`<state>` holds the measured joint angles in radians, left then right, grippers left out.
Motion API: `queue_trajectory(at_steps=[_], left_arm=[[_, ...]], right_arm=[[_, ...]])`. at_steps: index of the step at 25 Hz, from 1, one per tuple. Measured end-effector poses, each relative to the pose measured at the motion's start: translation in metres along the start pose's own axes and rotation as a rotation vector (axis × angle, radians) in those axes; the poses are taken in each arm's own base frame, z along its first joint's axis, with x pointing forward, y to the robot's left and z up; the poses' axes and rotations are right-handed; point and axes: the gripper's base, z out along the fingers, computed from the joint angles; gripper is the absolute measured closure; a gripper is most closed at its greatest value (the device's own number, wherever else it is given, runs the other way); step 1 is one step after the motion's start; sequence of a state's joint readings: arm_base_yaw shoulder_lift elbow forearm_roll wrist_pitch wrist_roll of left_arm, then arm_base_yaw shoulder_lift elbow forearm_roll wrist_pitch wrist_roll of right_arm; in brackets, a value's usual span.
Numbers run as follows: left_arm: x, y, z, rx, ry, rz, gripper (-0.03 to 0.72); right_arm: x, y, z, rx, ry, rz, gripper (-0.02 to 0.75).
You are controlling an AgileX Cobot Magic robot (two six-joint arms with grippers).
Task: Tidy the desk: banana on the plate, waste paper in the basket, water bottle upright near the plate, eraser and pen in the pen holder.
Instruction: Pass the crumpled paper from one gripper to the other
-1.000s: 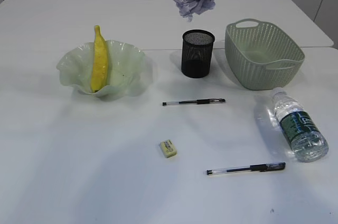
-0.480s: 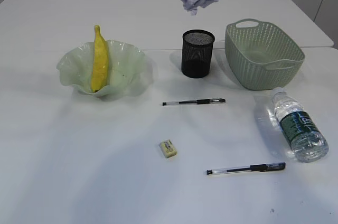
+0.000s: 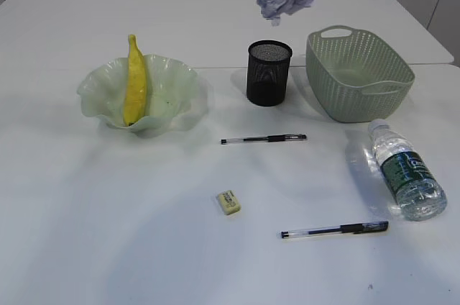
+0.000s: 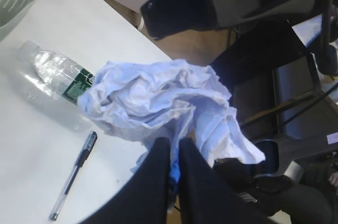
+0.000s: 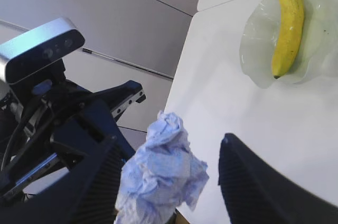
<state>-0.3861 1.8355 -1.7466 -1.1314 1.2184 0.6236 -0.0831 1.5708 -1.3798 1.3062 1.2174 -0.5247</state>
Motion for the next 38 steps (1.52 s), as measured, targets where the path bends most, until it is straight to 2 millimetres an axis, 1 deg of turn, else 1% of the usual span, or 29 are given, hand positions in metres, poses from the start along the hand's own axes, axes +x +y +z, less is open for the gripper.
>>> queue_trajectory(at_steps=[4,9,21,38], left_arm=[[0.002,-0.007,0.009,0.019,0.019,0.026,0.683],[0.002,-0.008,0.009,0.020,0.020,0.031,0.683],[0.002,-0.008,0.009,0.021,0.019,0.055,0.683],[-0.003,-0.015,0.009,0.088,-0.036,0.073,0.683]], right_arm=[[0.002,0.003,0.005,-0.009,0.012,-0.002,0.297],[0.008,0.010,0.016,-0.031,0.051,-0.015,0.297],[0.010,0.011,0.018,-0.026,0.062,-0.004,0.294],[0.011,0.011,0.019,-0.020,0.070,0.001,0.294]])
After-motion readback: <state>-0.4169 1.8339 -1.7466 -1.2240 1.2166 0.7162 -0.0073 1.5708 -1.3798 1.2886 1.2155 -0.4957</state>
